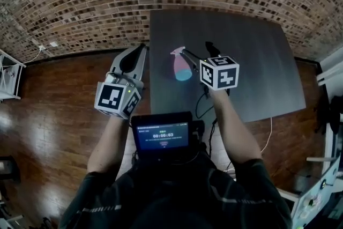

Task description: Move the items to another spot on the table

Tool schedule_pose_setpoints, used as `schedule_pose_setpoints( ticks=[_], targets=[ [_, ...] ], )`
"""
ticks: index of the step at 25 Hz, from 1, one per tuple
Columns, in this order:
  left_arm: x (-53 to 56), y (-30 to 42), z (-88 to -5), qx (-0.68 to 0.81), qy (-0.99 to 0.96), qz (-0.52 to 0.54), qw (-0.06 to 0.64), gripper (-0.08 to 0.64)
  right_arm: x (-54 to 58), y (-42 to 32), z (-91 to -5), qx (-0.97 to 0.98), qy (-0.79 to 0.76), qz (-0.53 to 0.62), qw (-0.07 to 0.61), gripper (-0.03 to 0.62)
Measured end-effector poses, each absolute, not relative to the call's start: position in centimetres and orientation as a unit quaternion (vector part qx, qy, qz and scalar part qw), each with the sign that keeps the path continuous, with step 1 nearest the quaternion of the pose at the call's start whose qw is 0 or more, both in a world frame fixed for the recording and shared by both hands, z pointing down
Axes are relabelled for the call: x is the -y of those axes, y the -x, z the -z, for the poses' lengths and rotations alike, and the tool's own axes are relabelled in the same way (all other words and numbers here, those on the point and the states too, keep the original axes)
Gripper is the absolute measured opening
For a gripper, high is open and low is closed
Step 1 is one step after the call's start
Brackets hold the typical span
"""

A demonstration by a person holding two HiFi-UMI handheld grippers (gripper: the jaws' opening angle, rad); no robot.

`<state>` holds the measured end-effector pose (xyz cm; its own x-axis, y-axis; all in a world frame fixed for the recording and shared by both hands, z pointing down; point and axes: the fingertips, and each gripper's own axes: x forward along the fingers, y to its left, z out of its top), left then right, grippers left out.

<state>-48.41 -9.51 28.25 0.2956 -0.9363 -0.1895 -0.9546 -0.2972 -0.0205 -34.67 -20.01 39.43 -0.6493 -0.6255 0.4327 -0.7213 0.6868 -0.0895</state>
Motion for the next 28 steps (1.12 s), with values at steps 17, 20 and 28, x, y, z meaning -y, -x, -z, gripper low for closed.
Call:
schedule_pose_setpoints(
  ticks=[17, 20, 28],
  targets=[
    [17.5, 50.4, -38.3, -0.636, 0.770, -0.041, -0.014, -0.003, 26.9, 39.5, -62.4, 0.797, -0.280, -0.306, 0.439, 0.465],
    [18.0, 50.8, -38.7, -0.640, 0.767, -0.040, -0.013, -0.003, 27.7, 39.5, -64.7, 0.777, -0.281, -0.305, 0.473, 0.465],
    [18.9, 51.4, -40.4, -0.648, 0.761, -0.025, -0.024, -0.003, 26.9, 39.6, -69.4, 0.733, -0.246, -0.328, 0.542, 0.463]
  ],
)
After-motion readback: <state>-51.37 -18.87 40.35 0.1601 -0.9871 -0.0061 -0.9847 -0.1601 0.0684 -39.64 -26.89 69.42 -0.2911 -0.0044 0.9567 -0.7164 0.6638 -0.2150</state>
